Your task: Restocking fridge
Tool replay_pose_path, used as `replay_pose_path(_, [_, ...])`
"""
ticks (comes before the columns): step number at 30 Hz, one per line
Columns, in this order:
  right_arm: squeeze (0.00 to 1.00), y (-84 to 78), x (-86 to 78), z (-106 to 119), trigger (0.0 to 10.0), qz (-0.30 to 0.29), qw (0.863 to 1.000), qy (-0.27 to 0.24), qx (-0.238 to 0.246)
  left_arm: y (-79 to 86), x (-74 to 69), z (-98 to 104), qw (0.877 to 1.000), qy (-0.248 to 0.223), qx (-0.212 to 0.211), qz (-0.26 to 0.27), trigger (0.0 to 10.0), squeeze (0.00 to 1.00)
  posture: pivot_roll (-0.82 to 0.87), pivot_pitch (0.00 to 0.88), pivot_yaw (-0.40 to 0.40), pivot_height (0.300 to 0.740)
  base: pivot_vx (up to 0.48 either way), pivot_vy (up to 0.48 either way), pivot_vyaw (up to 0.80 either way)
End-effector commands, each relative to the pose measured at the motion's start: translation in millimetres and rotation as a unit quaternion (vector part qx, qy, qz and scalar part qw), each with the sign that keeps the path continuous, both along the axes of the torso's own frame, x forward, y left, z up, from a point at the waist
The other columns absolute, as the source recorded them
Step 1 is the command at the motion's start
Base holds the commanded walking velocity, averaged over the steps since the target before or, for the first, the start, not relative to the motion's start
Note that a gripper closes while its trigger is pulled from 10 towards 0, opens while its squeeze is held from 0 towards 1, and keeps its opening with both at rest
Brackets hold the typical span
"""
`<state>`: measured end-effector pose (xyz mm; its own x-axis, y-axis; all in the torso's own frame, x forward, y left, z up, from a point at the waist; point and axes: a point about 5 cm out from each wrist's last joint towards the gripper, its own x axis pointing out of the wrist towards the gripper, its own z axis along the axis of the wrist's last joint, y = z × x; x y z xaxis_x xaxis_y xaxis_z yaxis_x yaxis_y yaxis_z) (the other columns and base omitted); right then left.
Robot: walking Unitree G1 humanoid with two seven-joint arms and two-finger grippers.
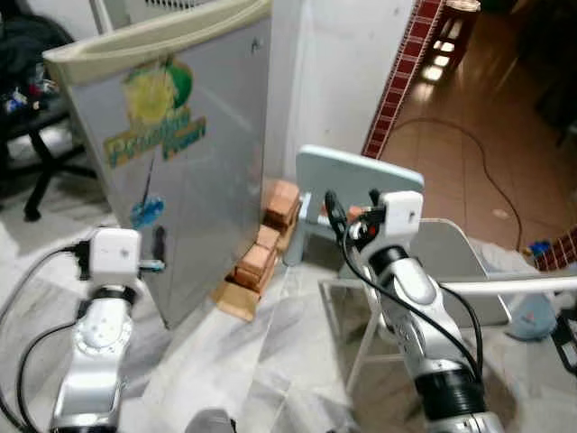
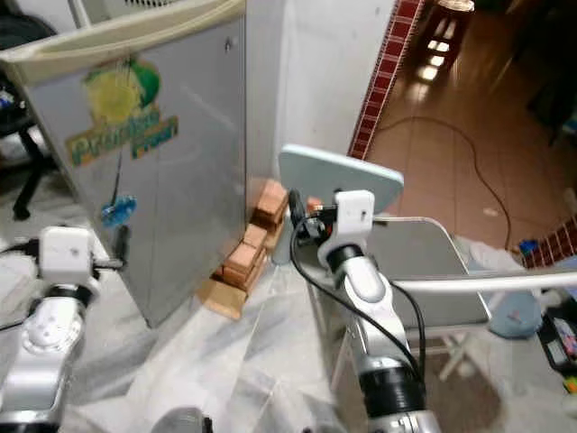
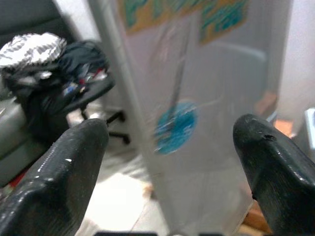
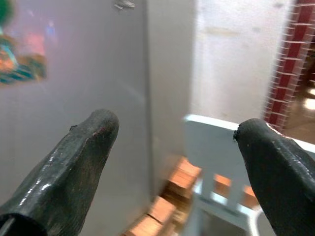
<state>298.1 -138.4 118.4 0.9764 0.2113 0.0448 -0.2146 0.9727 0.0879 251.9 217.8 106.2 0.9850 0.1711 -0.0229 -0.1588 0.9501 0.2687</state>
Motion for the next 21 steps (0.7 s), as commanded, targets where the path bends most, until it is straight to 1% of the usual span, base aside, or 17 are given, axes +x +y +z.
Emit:
replay_pose_path(1, [0.0,-6.4,-1.2,-1.4,10.0,-0.019,1.0,0.001,0.0,-3.0,-1.4,7.4,1.0,-0.013,0.002,-0.012,10.0,0.0,0.15,0.001,-0.046,0.74,0.0,0.48,0.0])
replay_pose_path(4, [0.0,-8.7,-2.0,-4.6,10.0,-0.031,0.999,0.007,0.004,-4.8,-2.5,6.9,1.0,-0.016,-0.008,-0.02,10.0,0.0,0.14,0.0,-0.05,0.74,0.0,0.48,0.0])
replay_pose_path(6, [0.0,-7.6,-3.0,-7.9,10.0,-0.033,0.999,0.01,0.001,-11.9,-0.1,3.6,0.999,-0.015,-0.012,-0.037,10.0,0.0,0.13,0.0,-0.055,0.74,0.0,0.48,-0.68])
replay_pose_path(7, [0.0,-7.6,-3.0,-7.9,10.0,-0.033,0.999,0.01,0.001,-11.9,-0.1,3.6,0.999,-0.015,-0.012,-0.037,10.0,0.0,0.13,0.0,-0.055,0.74,0.0,0.48,-0.73])
replay_pose_path(10, [0.0,-8.6,-3.7,-9.3,10.0,-0.037,0.999,0.011,0.0,-20.3,8.1,7.6,0.998,-0.025,-0.015,-0.052,10.0,0.0,0.13,0.0,-0.068,0.74,0.0,0.48,-0.71])
replay_pose_path(11, [0.0,-8.6,-3.7,-9.3,10.0,-0.037,0.999,0.011,0.0,-20.3,8.1,7.6,0.998,-0.025,-0.015,-0.052,10.0,0.0,0.13,0.0,-0.068,0.74,0.0,0.48,-0.71])
replay_pose_path(12, [0.0,-10.7,-3.9,-11.3,10.0,-0.044,0.999,0.014,0.005,-24.6,12.9,10.1,0.997,-0.031,-0.016,-0.064,10.0,0.0,0.13,0.0,-0.07,0.74,0.0,0.48,-0.7])
replay_pose_path(13, [0.0,-11.2,-3.9,-11.8,10.0,-0.046,0.999,0.014,0.006,-26.0,14.4,10.9,0.997,-0.033,-0.016,-0.067,10.0,0.0,0.13,0.0,-0.07,0.74,0.0,0.48,-0.52])
replay_pose_path(17, [0.0,-11.0,-2.5,-11.5,10.0,-0.046,0.999,0.012,0.003,-29.4,17.6,11.1,0.996,-0.035,-0.024,-0.075,10.0,0.0,0.12,0.0,-0.069,0.74,0.0,0.48,-0.51])
replay_pose_path(21, [0.0,-11.1,-1.6,-11.8,10.0,-0.046,0.999,0.012,0.001,-35.5,17.3,10.9,0.995,-0.04,-0.029,-0.089,10.0,0.0,0.12,0.0,-0.069,0.74,0.0,0.48,-0.56])
